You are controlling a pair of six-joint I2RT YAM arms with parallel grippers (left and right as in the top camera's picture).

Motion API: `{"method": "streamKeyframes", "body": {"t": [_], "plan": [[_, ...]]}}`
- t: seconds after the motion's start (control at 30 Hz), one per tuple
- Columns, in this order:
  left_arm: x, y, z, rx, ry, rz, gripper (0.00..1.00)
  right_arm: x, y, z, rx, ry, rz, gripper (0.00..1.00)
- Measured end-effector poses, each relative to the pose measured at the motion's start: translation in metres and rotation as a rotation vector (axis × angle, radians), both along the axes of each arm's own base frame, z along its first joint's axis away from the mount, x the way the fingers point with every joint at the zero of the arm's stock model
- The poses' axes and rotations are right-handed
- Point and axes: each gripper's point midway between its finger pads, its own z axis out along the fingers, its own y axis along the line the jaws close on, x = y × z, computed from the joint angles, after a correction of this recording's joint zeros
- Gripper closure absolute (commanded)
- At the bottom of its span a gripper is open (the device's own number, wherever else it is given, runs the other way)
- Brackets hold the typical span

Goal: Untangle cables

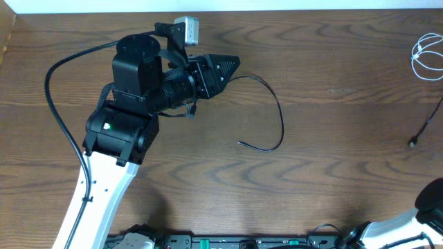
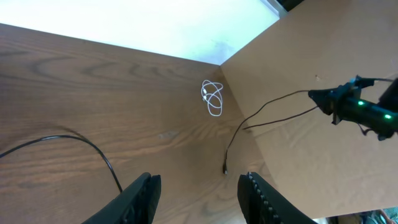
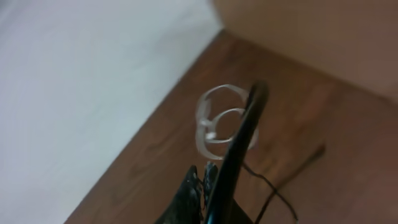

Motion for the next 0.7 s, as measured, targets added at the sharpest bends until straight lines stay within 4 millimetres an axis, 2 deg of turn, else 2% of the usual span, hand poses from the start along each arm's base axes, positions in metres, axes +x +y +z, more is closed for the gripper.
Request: {"method": "streamKeyframes", "body": {"t": [0.1,0.13,0.17,0.2,0.23,0.3,0.33,0.37,0.4,0.53,0.6,0.7], "plan": [[0.0,0.0,0.0,0.0,0.0,0.0,0.55,-0.006,-0.021,-0.021,-0.005,0.064,-0.109,0.99],[0.0,0.0,0.0,0.0,-0.001,0.0,0.55,-0.006,-0.027,-0.03,-0.005,0.087,-0.14,0.91],[0.0,0.0,0.0,0.0,0.0,0.0,0.55,-0.006,-0.032,-0.037,-0.004,0.106,-0.158,0.55],[0.0,0.0,0.0,0.0,0.0,0.0,0.55,-0.005,-0.038,-0.05,0.009,0.129,-0.186,0.01],[0.0,0.0,0.0,0.0,0.0,0.0,0.55,-0.005,-0.04,-0.054,0.01,0.137,-0.187,0.01],[0.0,0.0,0.0,0.0,0.0,0.0,0.55,-0.002,-0.042,-0.085,0.06,0.199,-0.188,0.01],[0.0,0.0,0.0,0.0,0.0,0.0,0.54,-0.002,-0.04,-0.091,0.075,0.211,-0.182,0.01],[0.0,0.0,0.0,0.0,0.001,0.0,0.55,-0.004,-0.032,-0.11,0.133,0.258,-0.159,0.01],[0.0,-0.001,0.0,-0.002,0.002,0.0,0.54,-0.006,-0.025,-0.118,0.169,0.281,-0.143,0.01],[-0.002,-0.008,0.005,-0.033,0.008,-0.009,0.54,-0.009,-0.001,-0.131,0.262,0.324,-0.084,0.01],[-0.002,-0.015,0.015,-0.077,-0.004,-0.014,0.55,-0.007,0.013,-0.134,0.288,0.34,-0.043,0.01],[-0.009,-0.031,0.031,-0.153,-0.003,-0.044,0.55,0.008,0.047,-0.134,0.299,0.357,0.084,0.01]]}}
